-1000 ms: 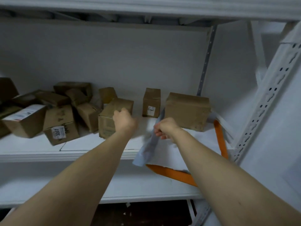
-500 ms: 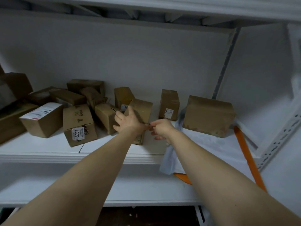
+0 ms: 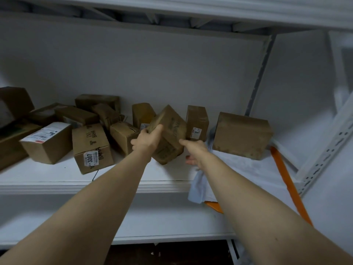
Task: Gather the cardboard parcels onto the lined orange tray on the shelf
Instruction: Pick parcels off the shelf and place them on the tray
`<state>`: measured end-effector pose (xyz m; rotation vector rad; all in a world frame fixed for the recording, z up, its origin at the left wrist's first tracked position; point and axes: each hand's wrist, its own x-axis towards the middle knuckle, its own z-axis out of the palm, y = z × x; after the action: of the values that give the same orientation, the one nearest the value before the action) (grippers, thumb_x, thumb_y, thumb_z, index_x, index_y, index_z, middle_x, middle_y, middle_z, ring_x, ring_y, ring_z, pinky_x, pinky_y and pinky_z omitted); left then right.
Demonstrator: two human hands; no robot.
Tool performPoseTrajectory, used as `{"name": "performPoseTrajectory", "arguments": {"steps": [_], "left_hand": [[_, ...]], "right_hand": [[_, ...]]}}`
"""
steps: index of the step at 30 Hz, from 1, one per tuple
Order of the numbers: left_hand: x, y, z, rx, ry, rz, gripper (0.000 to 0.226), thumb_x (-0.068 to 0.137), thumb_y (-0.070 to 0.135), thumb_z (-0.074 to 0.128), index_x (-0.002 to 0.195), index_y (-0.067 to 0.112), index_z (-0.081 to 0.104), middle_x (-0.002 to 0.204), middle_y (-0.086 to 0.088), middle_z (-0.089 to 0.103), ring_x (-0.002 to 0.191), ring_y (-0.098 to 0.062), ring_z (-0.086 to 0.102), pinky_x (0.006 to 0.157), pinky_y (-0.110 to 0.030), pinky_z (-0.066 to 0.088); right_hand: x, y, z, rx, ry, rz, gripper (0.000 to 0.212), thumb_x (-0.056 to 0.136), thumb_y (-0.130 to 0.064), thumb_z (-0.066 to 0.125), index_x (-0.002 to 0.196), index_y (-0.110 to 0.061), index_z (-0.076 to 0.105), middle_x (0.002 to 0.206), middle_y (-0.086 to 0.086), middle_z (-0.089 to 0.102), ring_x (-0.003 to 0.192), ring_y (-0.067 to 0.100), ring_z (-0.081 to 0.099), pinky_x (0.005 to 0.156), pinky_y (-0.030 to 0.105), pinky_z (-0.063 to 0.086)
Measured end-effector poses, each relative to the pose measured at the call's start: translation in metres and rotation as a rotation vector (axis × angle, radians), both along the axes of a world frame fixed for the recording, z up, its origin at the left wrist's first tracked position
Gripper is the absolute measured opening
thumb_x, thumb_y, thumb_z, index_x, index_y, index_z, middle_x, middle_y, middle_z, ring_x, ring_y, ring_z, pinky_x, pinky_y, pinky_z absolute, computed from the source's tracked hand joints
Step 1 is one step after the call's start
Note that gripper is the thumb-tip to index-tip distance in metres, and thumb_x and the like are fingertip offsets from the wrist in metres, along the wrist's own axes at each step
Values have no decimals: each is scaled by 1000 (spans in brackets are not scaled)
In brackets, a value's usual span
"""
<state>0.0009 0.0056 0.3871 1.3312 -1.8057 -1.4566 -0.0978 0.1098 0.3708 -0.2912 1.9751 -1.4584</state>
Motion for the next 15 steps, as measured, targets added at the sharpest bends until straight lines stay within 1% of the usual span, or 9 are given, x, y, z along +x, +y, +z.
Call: {"name": "performPoseTrajectory", "arguments": {"steps": [3, 4, 6, 8, 10, 11, 13, 14, 15], "left_hand": [[-1, 5, -1, 216, 178, 20, 90, 55, 75, 49, 130, 25, 49, 126, -9, 52, 109, -31, 53, 95, -45, 46], [0, 9, 0, 266, 220, 4, 85, 58, 74, 49, 127, 24, 51, 120, -8, 57, 104, -28, 56, 90, -40, 48], [3, 19, 6, 328, 320, -65, 61, 78, 62, 46, 120, 20, 53, 111, -9, 63, 96, -25, 59, 80, -32, 48], [2, 23, 5, 381, 374, -120, 45, 87, 52, 43, 113, 19, 57, 114, -11, 64, 100, -25, 59, 87, -36, 45], [1, 26, 3, 411, 369, -172, 37, 89, 50, 40, 105, 21, 57, 118, -12, 61, 111, -29, 54, 100, -46, 38], [3, 28, 5, 412, 338, -191, 36, 90, 50, 40, 105, 21, 55, 120, -11, 58, 116, -30, 50, 105, -51, 33], [3, 29, 4, 380, 236, -173, 39, 90, 47, 43, 116, 18, 50, 128, -11, 51, 122, -32, 43, 109, -54, 30], [4, 29, 3, 342, 177, -147, 39, 91, 42, 45, 119, 15, 47, 133, -11, 48, 124, -33, 42, 109, -52, 31], [4, 31, 4, 295, 149, -128, 33, 92, 35, 47, 117, 14, 45, 136, -11, 46, 123, -32, 42, 107, -49, 33]], "right_hand": [[-1, 11, 2, -84, -173, -1, 81, 81, -49, 70, 145, -18, 32, 149, 18, 36, 127, 40, 47, 100, 44, 47], [0, 14, 3, -110, -220, 12, 86, 78, -52, 71, 147, -19, 30, 150, 21, 33, 129, 41, 44, 102, 46, 45], [2, 19, 3, -161, -286, 62, 93, 75, -56, 71, 149, -24, 25, 152, 24, 28, 135, 43, 37, 107, 51, 38], [4, 24, 5, -207, -326, 102, 91, 76, -56, 70, 149, -26, 25, 152, 24, 29, 138, 43, 33, 110, 56, 32], [5, 29, 7, -257, -337, 103, 81, 78, -52, 69, 145, -26, 32, 145, 22, 39, 136, 43, 35, 110, 58, 31], [4, 31, 7, -281, -318, 84, 75, 78, -48, 70, 141, -26, 36, 139, 19, 46, 133, 42, 39, 109, 58, 33], [0, 32, 5, -337, -221, 17, 66, 79, -37, 73, 137, -30, 42, 130, 9, 54, 122, 34, 49, 103, 54, 40], [-2, 32, 5, -351, -146, -12, 67, 79, -30, 74, 138, -32, 41, 127, 4, 55, 117, 28, 52, 100, 50, 44], [-3, 32, 5, -337, -53, -35, 74, 78, -26, 75, 141, -32, 36, 126, 1, 54, 113, 24, 52, 99, 46, 46]]}}
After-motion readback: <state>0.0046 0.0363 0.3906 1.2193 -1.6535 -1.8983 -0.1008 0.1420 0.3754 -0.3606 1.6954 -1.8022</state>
